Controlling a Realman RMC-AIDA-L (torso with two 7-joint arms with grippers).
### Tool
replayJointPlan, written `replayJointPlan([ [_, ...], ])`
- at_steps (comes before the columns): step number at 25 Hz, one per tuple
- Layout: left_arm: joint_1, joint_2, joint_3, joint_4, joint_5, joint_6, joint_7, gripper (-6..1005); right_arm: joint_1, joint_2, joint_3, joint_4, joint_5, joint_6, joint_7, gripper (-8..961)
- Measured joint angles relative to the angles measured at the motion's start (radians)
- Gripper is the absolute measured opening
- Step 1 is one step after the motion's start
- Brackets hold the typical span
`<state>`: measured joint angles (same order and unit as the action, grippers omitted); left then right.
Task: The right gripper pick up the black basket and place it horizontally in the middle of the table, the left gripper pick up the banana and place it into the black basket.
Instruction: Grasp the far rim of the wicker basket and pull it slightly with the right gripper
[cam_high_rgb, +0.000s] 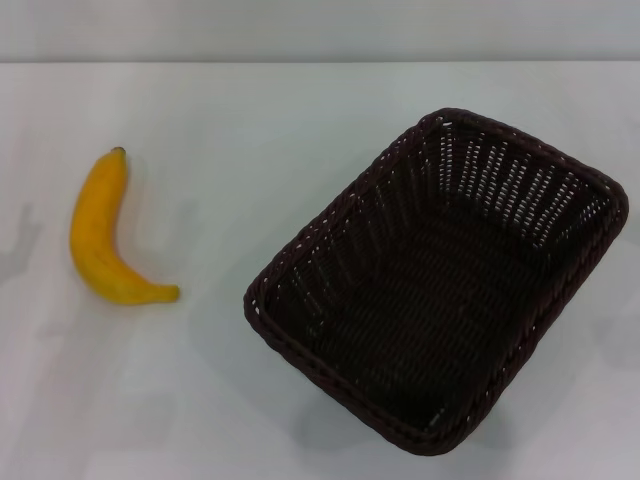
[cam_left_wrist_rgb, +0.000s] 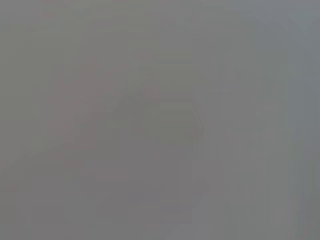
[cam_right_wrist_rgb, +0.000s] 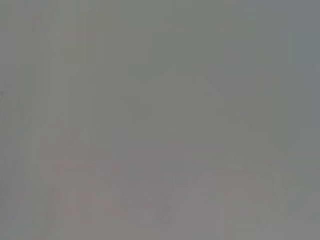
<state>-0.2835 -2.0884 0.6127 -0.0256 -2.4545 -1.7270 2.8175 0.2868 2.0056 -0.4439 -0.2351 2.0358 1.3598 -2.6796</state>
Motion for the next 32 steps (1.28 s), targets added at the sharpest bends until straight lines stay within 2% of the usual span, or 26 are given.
replayJointPlan([
  [10, -0.002, 0.001, 0.004, -0.001, 0.002, 0.000, 0.000, 861, -0.011, -0.002, 0.002, -0.012, -0.001, 0.008, 0.047, 781],
  [13, -0.002, 0.001, 0.001, -0.003, 0.002, -0.007, -0.013, 861, -0.012, -0.002, -0.023, -0.065, -0.022, 0.003, 0.100, 777],
  [17, -0.009, 0.001, -0.002, -0.004, -0.005, -0.012, -0.046, 861, -0.021, -0.006, -0.095, -0.257, -0.153, -0.049, 0.366, 772],
  [23, -0.016, 0.001, -0.002, -0.004, -0.003, -0.005, -0.065, 861, 0.012, -0.018, -0.146, -0.635, -0.478, -0.065, 0.895, 764],
  [30, -0.015, 0.003, -0.002, 0.004, -0.005, -0.017, -0.102, 861, 0.146, -0.070, -0.209, -0.951, -0.848, 0.023, 1.398, 754],
  [32, -0.013, 0.004, -0.002, 0.006, -0.005, -0.023, -0.114, 861, 0.203, -0.093, -0.249, -1.016, -0.965, 0.068, 1.538, 752],
])
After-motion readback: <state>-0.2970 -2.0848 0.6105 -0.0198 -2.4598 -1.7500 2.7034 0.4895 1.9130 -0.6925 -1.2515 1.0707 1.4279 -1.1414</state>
